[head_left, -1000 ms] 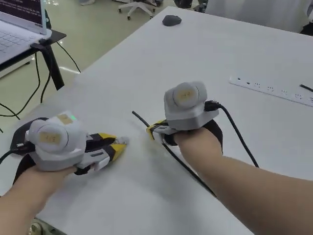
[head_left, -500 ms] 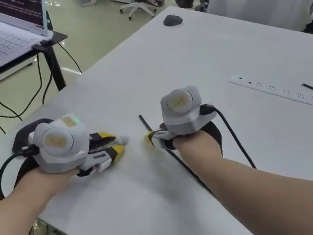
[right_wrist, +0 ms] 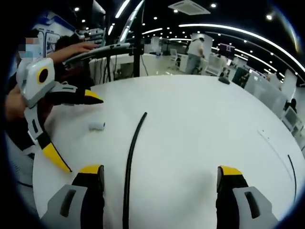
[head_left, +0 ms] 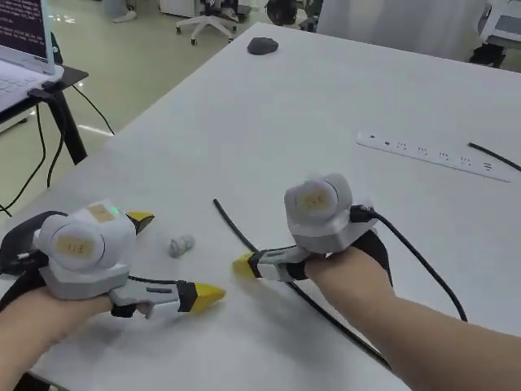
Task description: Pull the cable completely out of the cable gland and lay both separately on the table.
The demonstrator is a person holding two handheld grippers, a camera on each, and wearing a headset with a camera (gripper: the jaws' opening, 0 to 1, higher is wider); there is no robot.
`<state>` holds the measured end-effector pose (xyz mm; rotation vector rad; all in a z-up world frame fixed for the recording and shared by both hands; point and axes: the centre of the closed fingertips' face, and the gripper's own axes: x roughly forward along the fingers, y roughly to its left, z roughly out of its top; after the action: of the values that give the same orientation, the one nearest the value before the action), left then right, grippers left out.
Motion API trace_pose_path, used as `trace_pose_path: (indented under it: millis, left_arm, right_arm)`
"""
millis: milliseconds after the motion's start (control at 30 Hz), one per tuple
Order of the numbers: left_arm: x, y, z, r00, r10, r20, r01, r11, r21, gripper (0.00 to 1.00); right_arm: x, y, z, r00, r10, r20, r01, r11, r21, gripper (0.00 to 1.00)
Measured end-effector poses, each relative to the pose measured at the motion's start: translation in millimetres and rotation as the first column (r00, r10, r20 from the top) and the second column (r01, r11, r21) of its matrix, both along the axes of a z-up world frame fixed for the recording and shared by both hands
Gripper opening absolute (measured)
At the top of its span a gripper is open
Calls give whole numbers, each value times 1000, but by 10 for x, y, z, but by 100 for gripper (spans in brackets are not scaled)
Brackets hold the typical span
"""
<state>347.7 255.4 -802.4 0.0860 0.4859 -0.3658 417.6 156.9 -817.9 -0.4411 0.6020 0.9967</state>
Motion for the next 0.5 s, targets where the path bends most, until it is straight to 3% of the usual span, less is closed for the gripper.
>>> trace_pose_path:
  millis: [67, 100, 167, 200, 267, 400, 433, 500]
  left_arm:
    - [13, -23, 52, 1000, -4, 11, 4, 1000, 1, 99]
    - [16, -38, 71, 1000, -12, 12, 12, 1000, 5, 99]
    - [52, -60, 213, 996, -38, 78, 33, 997, 66, 99]
    - [33, -113, 249, 997, -36, 62, 33, 998, 44, 99]
    - [67, -177, 334, 997, -43, 60, 41, 999, 31, 99]
    - [121, -297, 502, 994, -76, 83, 72, 996, 44, 99]
    - [133, -316, 521, 993, -81, 81, 78, 996, 44, 99]
    - [147, -369, 553, 992, -96, 81, 92, 995, 48, 99]
  right_arm:
    - [1, -146, 79, 999, -28, -23, 29, 999, 27, 99]
    - [3, -252, 140, 999, -40, -12, 40, 998, 42, 99]
    - [-28, -439, 126, 1000, -31, -5, 31, 1000, -2, 99]
    - [-39, -625, 121, 999, -38, 6, 38, 998, -47, 99]
    - [-114, -858, 158, 998, -52, -29, 51, 998, -29, 99]
    - [-181, -1525, 285, 993, -117, -13, 116, 992, -47, 99]
    - [-188, -1593, 287, 993, -120, -11, 120, 991, -53, 99]
    - [-193, -2006, 273, 987, -156, 33, 159, 978, -135, 99]
